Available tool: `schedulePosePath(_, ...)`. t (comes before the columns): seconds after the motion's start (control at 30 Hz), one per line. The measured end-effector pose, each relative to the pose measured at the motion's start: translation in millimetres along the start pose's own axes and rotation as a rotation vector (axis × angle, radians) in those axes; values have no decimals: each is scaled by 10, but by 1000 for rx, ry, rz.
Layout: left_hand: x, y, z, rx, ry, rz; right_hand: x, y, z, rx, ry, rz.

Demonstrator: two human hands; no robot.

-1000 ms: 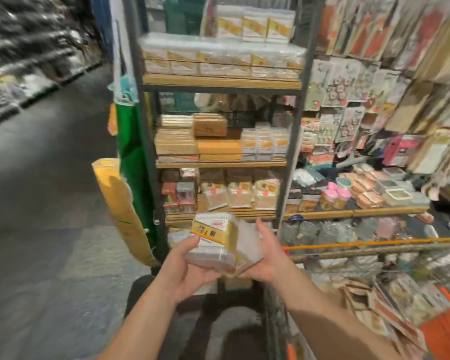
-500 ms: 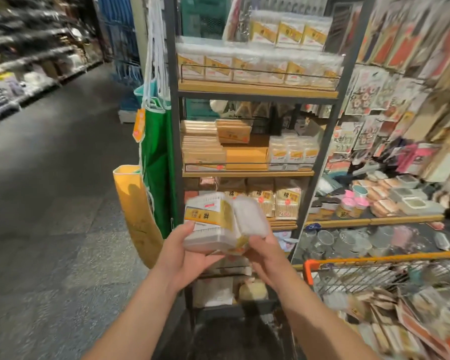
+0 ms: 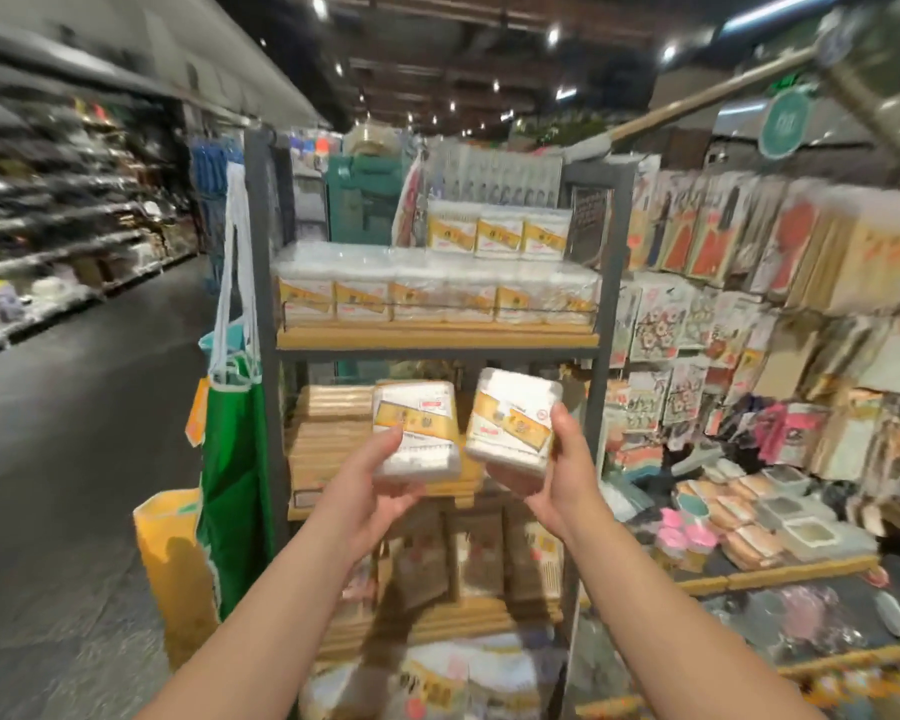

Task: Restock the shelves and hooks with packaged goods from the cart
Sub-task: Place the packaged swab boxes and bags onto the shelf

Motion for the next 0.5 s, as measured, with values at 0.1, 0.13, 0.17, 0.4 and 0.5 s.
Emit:
schedulePosePath(0.1, 198, -246, 186, 77, -11, 48, 207, 235, 339, 19, 30, -101)
schedulePosePath(0.13, 222, -305, 255, 97, -26, 54, 273, 291, 425, 24, 49, -120)
schedulePosePath(0.17, 245, -366, 311, 114, -34, 57, 327, 339, 501, 23, 70, -129)
schedulePosePath(0.4, 309, -802, 715, 214, -45, 152, 555, 534, 978, 42, 180, -196)
schedulePosePath(0.5, 415, -1102, 910, 262, -20, 213, 702, 689, 1218, -20, 185, -288)
Point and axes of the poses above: each hand's wrist, its own z-axis towards the middle knuckle, its own x-axis out of the palm, y = z × x, the point moved 8 cm from there along z, towards the middle knuckle, and after that the axes turned 14 degrees about z, right-handed, at the moved point
